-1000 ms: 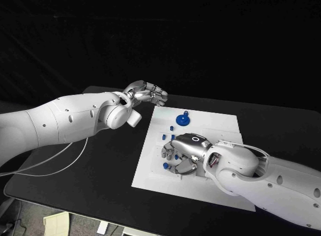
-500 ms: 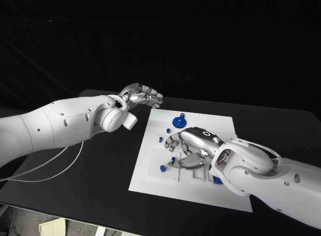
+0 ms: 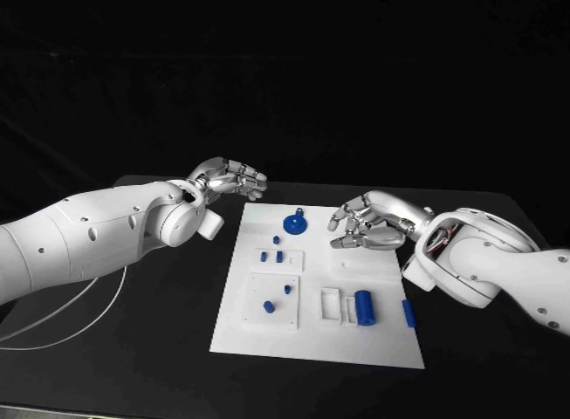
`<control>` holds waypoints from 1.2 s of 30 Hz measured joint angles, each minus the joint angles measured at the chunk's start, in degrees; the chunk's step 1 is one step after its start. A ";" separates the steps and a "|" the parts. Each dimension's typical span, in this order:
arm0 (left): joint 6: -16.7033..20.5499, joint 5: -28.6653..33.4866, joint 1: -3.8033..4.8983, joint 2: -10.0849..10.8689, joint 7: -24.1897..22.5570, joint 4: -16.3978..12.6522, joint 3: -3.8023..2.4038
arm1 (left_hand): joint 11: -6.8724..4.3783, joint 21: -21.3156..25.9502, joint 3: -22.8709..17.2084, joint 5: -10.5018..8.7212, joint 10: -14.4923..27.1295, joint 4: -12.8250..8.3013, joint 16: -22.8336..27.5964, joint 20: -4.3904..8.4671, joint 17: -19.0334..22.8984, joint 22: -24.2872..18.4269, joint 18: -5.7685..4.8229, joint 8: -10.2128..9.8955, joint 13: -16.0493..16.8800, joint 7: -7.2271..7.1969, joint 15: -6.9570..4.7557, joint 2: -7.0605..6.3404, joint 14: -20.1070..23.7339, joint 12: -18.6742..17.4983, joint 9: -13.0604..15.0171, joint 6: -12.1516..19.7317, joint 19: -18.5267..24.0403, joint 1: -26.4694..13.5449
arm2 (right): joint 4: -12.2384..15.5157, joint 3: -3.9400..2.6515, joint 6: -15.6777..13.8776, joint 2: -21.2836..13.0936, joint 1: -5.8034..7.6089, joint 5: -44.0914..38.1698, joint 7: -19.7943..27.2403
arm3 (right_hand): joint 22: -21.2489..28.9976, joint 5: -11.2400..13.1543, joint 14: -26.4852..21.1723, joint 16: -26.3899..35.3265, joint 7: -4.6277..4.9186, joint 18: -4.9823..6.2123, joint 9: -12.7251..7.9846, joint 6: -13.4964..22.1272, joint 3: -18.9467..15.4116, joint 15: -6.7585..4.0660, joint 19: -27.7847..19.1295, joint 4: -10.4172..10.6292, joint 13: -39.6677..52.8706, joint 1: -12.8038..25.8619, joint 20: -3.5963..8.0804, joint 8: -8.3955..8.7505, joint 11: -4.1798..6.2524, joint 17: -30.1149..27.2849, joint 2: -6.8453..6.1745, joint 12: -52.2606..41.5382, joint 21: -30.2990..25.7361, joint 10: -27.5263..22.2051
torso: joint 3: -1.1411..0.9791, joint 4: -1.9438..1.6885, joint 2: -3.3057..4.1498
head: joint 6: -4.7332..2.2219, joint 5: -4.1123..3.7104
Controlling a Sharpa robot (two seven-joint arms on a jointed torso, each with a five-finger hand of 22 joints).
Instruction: Assemble the parts on the task board
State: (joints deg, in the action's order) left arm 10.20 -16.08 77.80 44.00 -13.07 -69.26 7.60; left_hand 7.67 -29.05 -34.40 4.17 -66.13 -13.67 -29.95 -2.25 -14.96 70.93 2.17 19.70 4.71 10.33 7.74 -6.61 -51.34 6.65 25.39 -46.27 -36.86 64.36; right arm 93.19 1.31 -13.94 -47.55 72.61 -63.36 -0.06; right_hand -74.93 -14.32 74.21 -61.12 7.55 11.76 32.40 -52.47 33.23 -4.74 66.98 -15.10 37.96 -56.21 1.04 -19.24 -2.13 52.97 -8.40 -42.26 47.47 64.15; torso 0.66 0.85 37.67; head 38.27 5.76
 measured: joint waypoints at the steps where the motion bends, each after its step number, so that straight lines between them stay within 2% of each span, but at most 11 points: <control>1: 0.00 0.08 -0.06 -0.02 -0.11 0.13 0.00 | 0.00 0.00 0.00 0.00 0.00 0.00 0.00 0.00 -0.01 0.00 0.00 0.00 0.00 0.00 0.00 0.00 0.00 0.00 0.00 0.00 0.00 0.00 | -0.34 0.02 1.24 -0.63 0.19 1.34 -0.27 | 0.00 0.00 0.02 -0.01 -0.22 0.06 0.46 0.22 -1.27 -0.19 0.00 -0.19 2.63 0.65 0.00 0.00 0.01 0.00 0.32 -3.63 0.11 -0.02 | -0.01 0.09 -0.13 | 0.03 -0.18; 3: 0.00 0.31 -0.17 -0.04 -0.41 0.24 0.00 | 0.00 0.00 0.10 0.00 0.00 0.10 0.22 0.00 -0.07 0.08 0.00 0.00 0.00 0.00 0.00 -0.04 0.00 0.00 0.00 0.00 0.00 -0.03 | -0.61 0.35 3.62 -2.56 0.61 4.38 -0.82 | 0.01 -0.37 0.39 -0.72 -0.44 0.69 1.33 0.43 -3.04 -0.79 0.05 -0.25 7.23 1.70 0.06 0.00 0.49 0.27 0.94 -10.15 0.67 -0.49 | -0.03 0.22 -0.32 | 0.07 -0.44; 6: -0.10 0.72 -0.31 0.20 -0.91 -0.16 0.00 | 0.00 0.14 0.90 0.02 0.00 0.55 0.23 0.00 -0.22 0.22 0.00 0.24 -0.01 0.00 0.00 -0.64 0.00 -0.01 -0.01 0.00 0.00 -1.30 | -0.55 1.71 5.95 -5.41 0.81 8.86 -1.50 | 0.00 -1.67 0.81 -2.01 -0.65 0.73 2.11 0.64 -4.16 -1.22 0.79 -0.16 12.81 2.15 0.75 0.33 0.76 1.30 1.40 -17.19 1.00 -0.76 | -0.11 0.33 -0.55 | 0.14 -0.86; 8: -0.21 1.07 -0.39 0.66 -1.32 -0.95 0.00 | 0.00 0.47 2.84 2.83 0.00 0.55 0.48 0.00 -0.52 0.48 0.00 0.24 -0.09 0.00 0.00 -0.87 0.00 -0.27 -0.07 0.00 0.00 -3.55 | -0.49 1.98 7.08 -6.16 0.78 10.72 -2.20 | 0.00 -1.94 0.89 -2.83 -0.82 0.73 2.63 0.82 -4.85 -1.30 1.11 0.14 15.33 3.01 1.06 0.63 0.92 2.11 1.60 -20.31 1.42 -0.92 | -0.13 0.39 -0.68 | 0.18 -1.17; 10: -0.36 1.45 -0.50 0.93 -1.92 -1.26 0.00 | 0.00 0.48 3.85 3.88 0.00 0.29 0.62 0.00 -0.71 0.64 0.00 0.24 -0.09 0.00 0.00 -1.17 0.00 -0.27 -0.07 0.00 0.00 -4.15 | 0.11 2.13 8.72 -6.97 0.81 12.21 -3.58 | 0.00 -1.94 0.93 -3.88 -0.92 0.73 2.91 0.93 -5.67 -1.34 1.35 0.71 16.97 4.24 1.30 0.98 1.11 2.95 1.91 -22.59 1.82 -1.12 | -0.11 0.46 -0.74 | 0.19 -1.35; 12: -0.46 1.79 -0.65 1.08 -2.46 -1.48 0.00 | 0.00 0.48 3.97 3.99 0.00 0.17 0.62 0.00 -0.75 0.64 0.00 0.24 -0.09 0.00 0.00 -1.23 0.00 -0.27 -0.07 0.00 0.00 -4.21 | 0.63 2.31 10.27 -7.84 0.87 13.16 -5.09 | 0.00 -1.82 0.98 -4.29 -0.93 0.72 3.05 0.94 -6.38 -1.39 1.48 1.42 17.79 5.59 1.43 1.00 1.13 3.38 2.21 -23.61 1.98 -1.13 | -0.11 0.53 -0.78 | 0.09 -1.54; 18: -0.73 3.21 -0.82 1.65 -4.15 -2.06 0.01 | 0.00 0.72 4.50 3.99 0.00 -0.08 0.62 0.21 -0.90 0.71 -0.01 0.24 -0.08 0.20 0.00 -1.00 0.00 -0.27 -0.16 0.20 -0.21 -4.43 | 1.95 4.04 14.53 -10.35 0.84 14.77 -11.20 | 0.00 -2.54 0.98 -5.63 -1.10 0.71 3.58 1.14 -7.99 -1.39 1.59 2.36 19.23 8.00 1.53 1.47 1.22 4.72 3.63 -24.74 2.31 -1.22 | -0.05 0.53 -0.86 | -0.19 -1.87; 24: -0.83 4.76 -0.93 2.05 -5.37 -2.34 0.02 | 0.00 0.72 4.50 3.99 0.00 -0.08 0.62 0.21 -0.96 0.76 -0.01 0.24 -0.09 0.00 0.00 -0.78 0.00 -0.27 -0.16 0.41 -0.21 -4.66 | 3.56 4.73 14.66 -10.77 0.85 14.65 -19.70 | 0.00 -2.54 0.99 -6.46 -1.09 0.67 3.92 1.14 -7.76 -1.38 1.81 3.18 19.94 9.00 1.74 1.70 1.32 5.55 4.17 -25.18 2.66 -1.32 | 0.16 0.38 -0.99 | 0.00 -2.65; 26: -0.87 5.11 -0.94 2.05 -5.63 -2.41 0.02 | 0.00 0.93 4.50 3.99 0.00 -0.08 0.62 0.21 -0.96 0.76 -0.01 0.24 -0.14 0.00 0.00 -0.78 0.00 -0.27 -0.16 0.41 -0.21 -4.66 | 3.83 5.21 14.65 -10.46 0.88 14.67 -22.10 | 0.00 -2.54 0.99 -6.50 -1.12 0.66 3.96 1.12 -7.60 -1.38 1.81 3.33 20.11 9.00 1.74 1.85 1.32 5.69 4.17 -25.19 2.89 -1.32 | 0.24 0.36 -1.03 | 0.02 -2.81; 31: -1.06 5.68 -0.97 2.06 -5.99 -2.67 0.02 | 0.00 0.93 4.66 3.99 0.00 -0.24 0.86 0.21 -1.03 0.76 -0.01 0.24 -0.13 0.00 0.00 -0.78 0.00 -0.27 -0.22 0.41 -0.21 -4.66 | 4.55 6.16 14.94 -9.45 0.84 14.73 -25.56 | 0.00 -2.54 1.00 -6.77 -1.20 0.63 4.06 1.04 -8.32 -1.37 1.91 4.04 20.51 10.69 1.83 2.29 1.32 5.98 4.14 -25.57 3.12 -1.32 | 0.36 0.35 -1.07 | 0.06 -2.99; 36: -1.55 5.98 -0.97 2.07 -6.13 -2.73 0.03 | 0.00 0.93 4.66 3.99 0.00 -0.24 0.86 0.21 -1.03 0.75 -0.01 0.24 -0.15 0.10 0.00 -0.58 0.00 -0.33 -0.25 0.52 -0.21 -4.63 | 4.70 6.67 15.68 -8.34 0.78 14.75 -27.74 | 0.00 -2.16 1.01 -6.93 -1.22 0.63 4.06 1.02 -8.57 -1.36 1.91 4.29 20.60 11.12 1.85 2.29 1.32 6.02 4.21 -25.58 3.12 -1.32 | 0.38 0.34 -1.03 | 0.27 -3.05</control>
State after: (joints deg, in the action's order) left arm 8.65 -10.09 76.82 46.07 -19.20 -71.99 7.63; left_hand 7.67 -28.12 -29.74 8.16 -66.13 -13.91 -29.09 -2.04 -15.99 71.68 2.16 19.93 4.56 10.44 7.74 -7.19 -51.34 6.33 25.14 -45.76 -37.07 59.72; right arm 97.88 7.98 1.74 -55.89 73.39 -48.61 -27.80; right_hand -74.94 -16.48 75.22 -68.05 6.33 12.39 36.46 -51.46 24.66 -6.10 68.89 -10.81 58.57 -45.09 2.89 -16.96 -0.82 58.98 -4.19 -67.84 50.59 62.83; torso 1.05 1.19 36.63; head 38.53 2.70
